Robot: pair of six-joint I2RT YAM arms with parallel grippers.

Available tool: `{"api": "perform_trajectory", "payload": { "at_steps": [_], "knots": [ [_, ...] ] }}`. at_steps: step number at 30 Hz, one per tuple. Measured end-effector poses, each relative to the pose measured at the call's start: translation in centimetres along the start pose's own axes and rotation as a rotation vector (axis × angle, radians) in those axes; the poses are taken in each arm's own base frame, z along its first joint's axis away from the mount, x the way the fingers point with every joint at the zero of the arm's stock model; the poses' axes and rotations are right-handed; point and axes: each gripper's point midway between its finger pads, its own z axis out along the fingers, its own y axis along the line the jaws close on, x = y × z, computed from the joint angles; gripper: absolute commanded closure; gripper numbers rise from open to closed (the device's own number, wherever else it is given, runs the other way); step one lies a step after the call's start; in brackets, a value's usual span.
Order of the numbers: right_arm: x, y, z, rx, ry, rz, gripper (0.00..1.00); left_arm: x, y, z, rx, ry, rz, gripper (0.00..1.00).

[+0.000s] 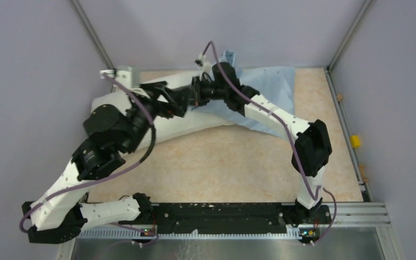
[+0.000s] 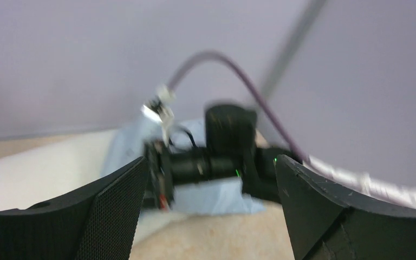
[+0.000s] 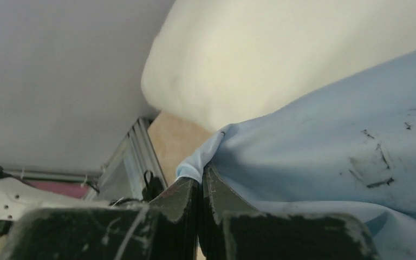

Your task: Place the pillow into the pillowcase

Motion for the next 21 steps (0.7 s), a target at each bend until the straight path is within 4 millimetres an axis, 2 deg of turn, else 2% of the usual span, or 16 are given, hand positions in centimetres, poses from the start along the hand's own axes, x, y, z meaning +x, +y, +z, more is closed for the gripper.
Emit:
{"api": "perform_trajectory", "payload": {
  "at_steps": [1, 3, 4, 6, 8, 11, 12, 13, 16, 19, 21],
  "knots": [
    [2.7, 0.3, 0.8, -0.009, 0.045, 0.006, 0.90, -1.9, 1.5, -0.8, -0.059, -0.054, -0.016, 0.06],
    [6.9, 0.6, 1.5, -0.008, 0.126, 0.021, 0.74, -4.4, 4.4, -1.4, -0.179, -0.128, -0.030, 0.04],
    [8.1, 0.6, 1.6, -0.004, 0.150, 0.025, 0.64, -4.5, 5.4, -1.3, -0.222, -0.137, -0.025, 0.04],
    [9.2, 0.3, 1.2, 0.021, 0.165, 0.013, 0.48, -3.2, 7.4, -0.2, -0.305, -0.109, 0.005, 0.04],
    [8.6, 0.1, 0.2, 0.050, 0.143, -0.006, 0.37, -0.9, 8.8, 1.4, -0.359, -0.054, 0.039, 0.04],
    [5.6, 1.0, -2.1, 0.077, 0.066, -0.062, 0.26, 3.7, 11.1, 4.3, -0.416, 0.065, 0.083, 0.04],
    [4.7, 1.3, -3.1, 0.097, 0.039, -0.093, 0.24, 5.6, 11.9, 5.4, -0.431, 0.113, 0.084, 0.04],
    [4.6, 1.1, -4.2, 0.133, 0.039, -0.096, 0.23, 5.8, 12.5, 6.6, -0.440, 0.097, 0.072, 0.04],
    [2.9, 1.0, -6.7, 0.199, -0.012, -0.137, 0.21, 8.8, 14.7, 8.1, -0.451, 0.195, 0.085, 0.05],
    [1.4, 0.5, -9.6, 0.235, -0.067, -0.144, 0.21, 11.8, 15.0, 9.7, -0.408, 0.285, 0.092, 0.05],
    [0.5, -1.1, -11.8, 0.283, -0.105, -0.129, 0.21, 13.7, 14.7, 10.7, -0.367, 0.341, 0.093, 0.05]
  ]
}}
